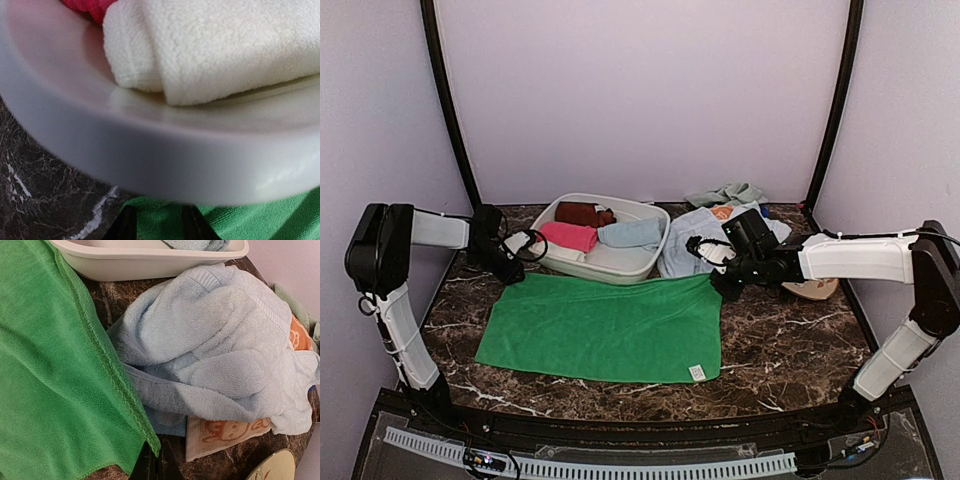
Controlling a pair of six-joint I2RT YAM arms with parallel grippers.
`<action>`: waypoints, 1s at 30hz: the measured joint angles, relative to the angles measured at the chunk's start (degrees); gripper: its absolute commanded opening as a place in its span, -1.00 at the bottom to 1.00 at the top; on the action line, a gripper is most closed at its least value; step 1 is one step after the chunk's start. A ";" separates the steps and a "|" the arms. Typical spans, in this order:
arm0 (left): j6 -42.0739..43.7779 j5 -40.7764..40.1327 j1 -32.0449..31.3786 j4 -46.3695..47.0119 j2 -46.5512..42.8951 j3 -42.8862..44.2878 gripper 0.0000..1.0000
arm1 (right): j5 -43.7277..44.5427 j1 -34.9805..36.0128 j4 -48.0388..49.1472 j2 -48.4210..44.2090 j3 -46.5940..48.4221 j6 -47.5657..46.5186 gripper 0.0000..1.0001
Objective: Roll the towels
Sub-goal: Pick up the towel from the center of the board.
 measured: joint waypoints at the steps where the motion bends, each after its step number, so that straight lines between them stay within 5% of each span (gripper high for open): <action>1: -0.04 0.11 0.00 -0.22 0.20 0.22 -0.33 | -0.02 0.00 -0.07 0.00 0.00 0.00 -1.00; 8: -0.46 1.25 0.24 -2.12 1.18 1.79 -0.38 | -0.20 0.02 -0.87 0.00 0.02 0.00 -1.00; 15: -0.33 2.64 0.26 -3.37 1.27 2.08 -0.99 | -0.17 0.02 -1.64 0.00 0.09 -0.04 -1.00; 30: 1.31 1.42 0.24 -5.60 -7.98 -0.61 -1.00 | -0.17 0.02 -2.99 -0.20 1.77 -0.35 -1.00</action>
